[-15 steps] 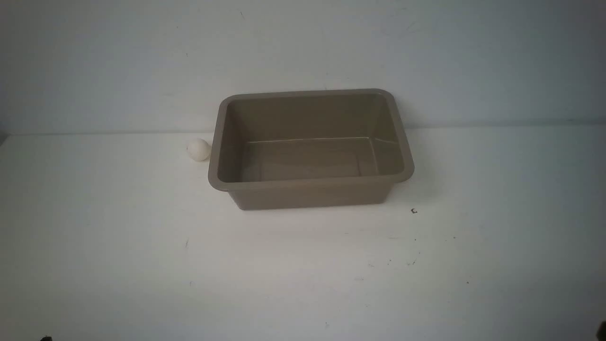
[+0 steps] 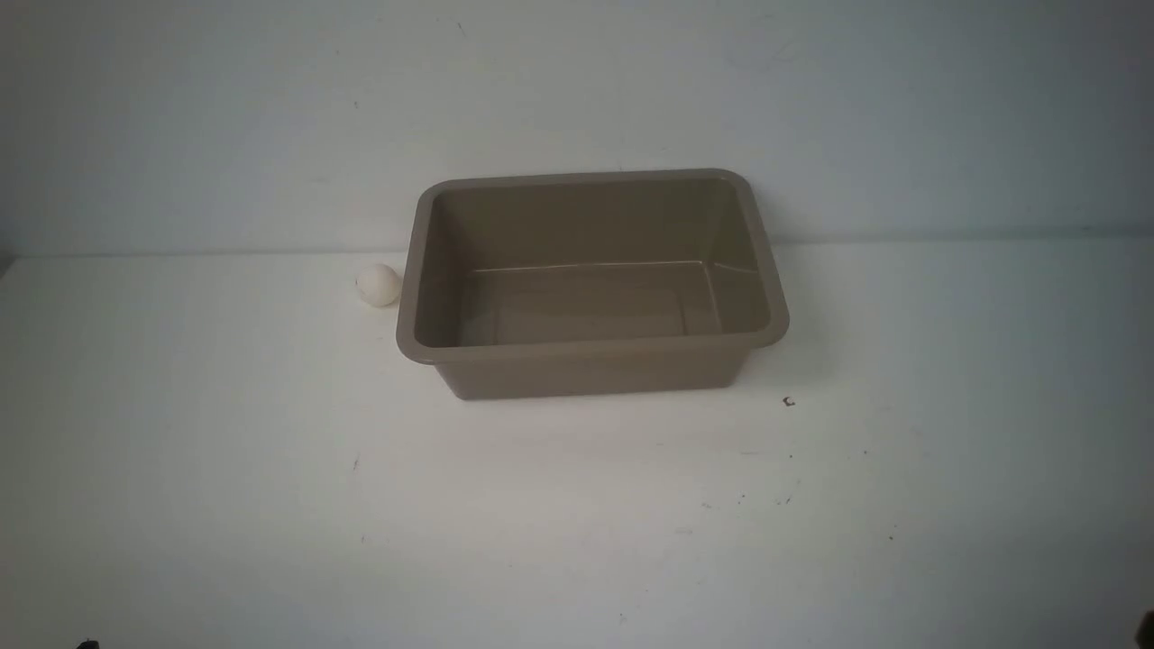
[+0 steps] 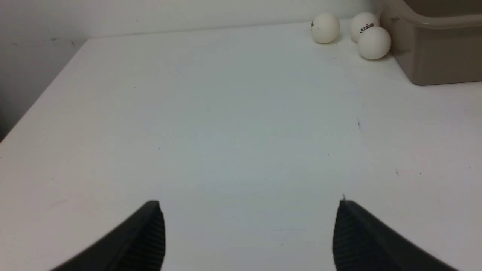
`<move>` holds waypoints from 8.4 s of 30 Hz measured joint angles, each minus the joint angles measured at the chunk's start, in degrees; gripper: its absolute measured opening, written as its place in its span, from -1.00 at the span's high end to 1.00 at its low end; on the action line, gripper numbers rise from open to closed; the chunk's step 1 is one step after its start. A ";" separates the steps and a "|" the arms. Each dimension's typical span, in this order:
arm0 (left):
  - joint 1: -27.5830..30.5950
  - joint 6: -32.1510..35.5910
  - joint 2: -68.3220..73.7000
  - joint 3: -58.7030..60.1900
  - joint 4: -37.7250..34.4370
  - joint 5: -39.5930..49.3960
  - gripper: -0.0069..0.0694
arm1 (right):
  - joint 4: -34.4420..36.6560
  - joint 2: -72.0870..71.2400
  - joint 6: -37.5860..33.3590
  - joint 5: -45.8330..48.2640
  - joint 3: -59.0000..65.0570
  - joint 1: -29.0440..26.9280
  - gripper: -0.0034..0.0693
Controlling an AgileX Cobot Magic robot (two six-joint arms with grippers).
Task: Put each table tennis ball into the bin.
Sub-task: Use the right arm to clamp the table tennis ball closest to it
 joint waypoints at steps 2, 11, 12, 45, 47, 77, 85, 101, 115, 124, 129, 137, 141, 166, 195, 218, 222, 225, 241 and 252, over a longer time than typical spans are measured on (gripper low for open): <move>0.00 0.00 0.00 0.00 0.00 0.00 -0.60 | 0.00 0.00 0.00 0.00 0.00 0.00 -0.22; 0.00 0.00 0.00 0.00 0.00 0.00 -0.60 | 0.00 0.00 0.00 0.00 0.00 0.00 -0.22; 0.00 0.00 0.00 0.00 0.00 0.00 -0.60 | 0.00 0.00 0.00 0.00 0.00 0.00 -0.22; 0.00 0.00 0.00 0.00 0.00 0.00 -0.60 | 6.20 4.11 3.83 10.67 -25.54 0.00 -0.22; 0.00 0.00 0.00 0.00 0.00 0.00 -0.60 | 7.77 4.15 4.26 9.19 -25.66 0.00 -0.22; 0.00 0.00 0.00 0.00 0.00 0.02 -0.60 | 19.81 25.29 -21.57 14.71 -30.47 0.00 -0.22; 0.00 0.00 0.00 0.00 0.00 0.02 -0.60 | 24.94 34.71 -35.39 26.30 -42.41 0.00 -0.22; 0.00 0.00 0.00 0.00 0.00 0.02 -0.60 | 25.19 57.54 -34.71 19.64 -44.17 -3.30 -0.22; 0.00 0.00 0.00 0.00 0.00 0.02 -0.60 | 43.06 79.16 -49.32 22.70 -54.53 -4.93 -0.22; 0.00 0.00 0.00 0.00 0.00 0.02 -0.60 | 54.59 83.83 -68.98 27.73 -58.92 -12.16 -0.22; 0.00 0.00 0.00 0.00 0.00 0.06 -0.60 | 56.99 87.57 -81.46 27.20 -58.92 -12.62 -0.22; 0.00 0.00 0.00 0.00 0.00 0.06 -0.60 | 70.11 96.02 -108.07 20.62 -58.92 -12.62 -0.21; 0.00 0.00 0.00 0.00 0.00 0.06 -0.60 | 76.19 98.72 -117.74 18.89 -58.98 -12.62 -0.22; 0.00 0.05 0.00 0.00 0.00 0.13 -0.60 | 91.97 120.99 -139.02 28.37 -72.57 -12.30 -0.22; 0.02 0.05 0.00 0.00 -0.05 0.13 -0.60 | 86.04 129.17 -136.55 22.91 -80.80 -6.18 -0.22; 0.02 0.05 0.00 0.00 -0.05 0.13 -0.60 | 91.85 130.06 -142.32 17.60 -80.80 -2.84 -0.22; 0.02 0.05 0.00 0.00 -0.05 0.13 -0.60 | 91.98 130.25 -142.32 18.74 -80.80 -2.84 -0.22; 0.02 0.05 0.00 0.00 -0.05 0.13 -0.60 | 92.75 130.25 -142.57 19.07 -80.80 -2.84 -0.22; 0.02 0.05 0.00 0.00 -0.05 0.13 -0.60 | 94.70 133.60 -144.88 20.25 -83.43 -2.84 -0.22; 0.02 0.05 0.00 0.00 -0.05 0.13 -0.60 | 94.97 134.19 -144.84 21.52 -84.03 -2.84 -0.22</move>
